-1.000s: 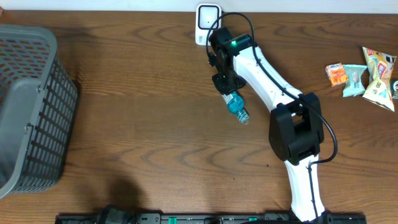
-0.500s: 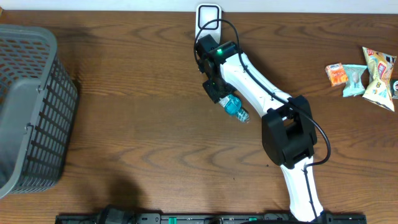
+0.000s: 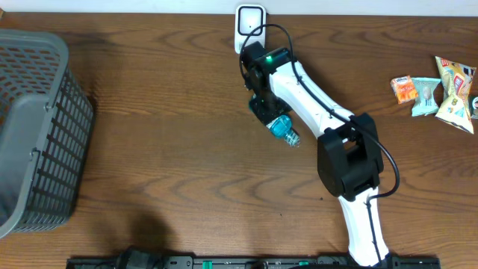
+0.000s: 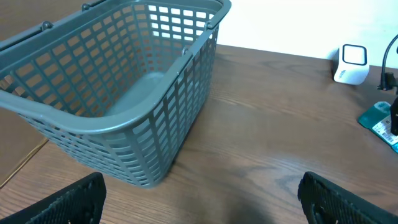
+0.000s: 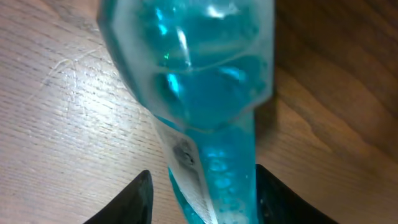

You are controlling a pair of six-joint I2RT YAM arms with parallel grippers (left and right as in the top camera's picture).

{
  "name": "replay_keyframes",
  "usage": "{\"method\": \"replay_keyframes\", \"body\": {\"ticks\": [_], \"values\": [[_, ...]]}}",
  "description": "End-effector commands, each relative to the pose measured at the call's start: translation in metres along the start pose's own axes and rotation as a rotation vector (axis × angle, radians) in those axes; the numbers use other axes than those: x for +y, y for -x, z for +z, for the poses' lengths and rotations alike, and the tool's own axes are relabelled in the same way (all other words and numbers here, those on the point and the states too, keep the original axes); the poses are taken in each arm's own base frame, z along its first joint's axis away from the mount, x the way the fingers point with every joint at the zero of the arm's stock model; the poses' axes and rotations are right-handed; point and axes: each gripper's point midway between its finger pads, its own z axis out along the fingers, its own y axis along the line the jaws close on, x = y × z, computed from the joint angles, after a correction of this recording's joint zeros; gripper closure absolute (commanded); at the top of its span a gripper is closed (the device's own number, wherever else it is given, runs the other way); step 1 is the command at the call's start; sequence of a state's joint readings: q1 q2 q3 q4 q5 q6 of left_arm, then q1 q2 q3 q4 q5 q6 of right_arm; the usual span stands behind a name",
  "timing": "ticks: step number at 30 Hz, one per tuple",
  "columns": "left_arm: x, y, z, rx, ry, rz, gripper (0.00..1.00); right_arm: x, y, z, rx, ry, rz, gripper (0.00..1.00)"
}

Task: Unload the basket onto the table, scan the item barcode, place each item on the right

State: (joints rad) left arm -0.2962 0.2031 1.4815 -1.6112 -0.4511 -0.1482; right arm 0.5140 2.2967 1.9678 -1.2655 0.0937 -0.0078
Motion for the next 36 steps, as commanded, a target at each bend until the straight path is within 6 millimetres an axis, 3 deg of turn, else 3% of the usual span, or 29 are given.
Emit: {"method": "replay_keyframes", "body": {"ticks": [1,5,13,17,21,26,31,35,36], "values": [[0.005,-0.016,0.000,0.068,0.021,0.056,0.02,0.005,-0.007,0.008,0.039,0.026,-0.001,0.56],[0.005,-0.016,0.000,0.068,0.021,0.056,0.02,0.011,-0.024,0.010,0.106,0.025,-0.020,0.62],[0.005,-0.016,0.000,0.068,0.021,0.056,0.02,0.026,-0.052,0.019,0.215,0.106,-0.023,0.59],[0.005,-0.016,0.000,0.068,0.021,0.056,0.02,0.032,-0.058,0.044,0.213,0.102,-0.034,0.57],[0.005,-0.016,0.000,0.068,0.021,0.056,0.02,0.031,-0.063,0.056,0.221,0.103,-0.028,0.76],[0.005,-0.016,0.000,0.068,0.021,0.056,0.02,0.032,-0.061,0.059,0.210,0.111,-0.025,0.89],[0.005,-0.016,0.000,0.068,0.021,0.056,0.02,0.033,-0.075,0.075,0.239,0.114,-0.055,0.71],[0.005,-0.016,0.000,0.068,0.021,0.056,0.02,0.034,-0.089,0.083,0.278,0.115,-0.061,0.71],[0.005,-0.016,0.000,0.068,0.021,0.056,0.02,0.034,-0.090,0.083,0.282,0.115,-0.062,0.67]]}}
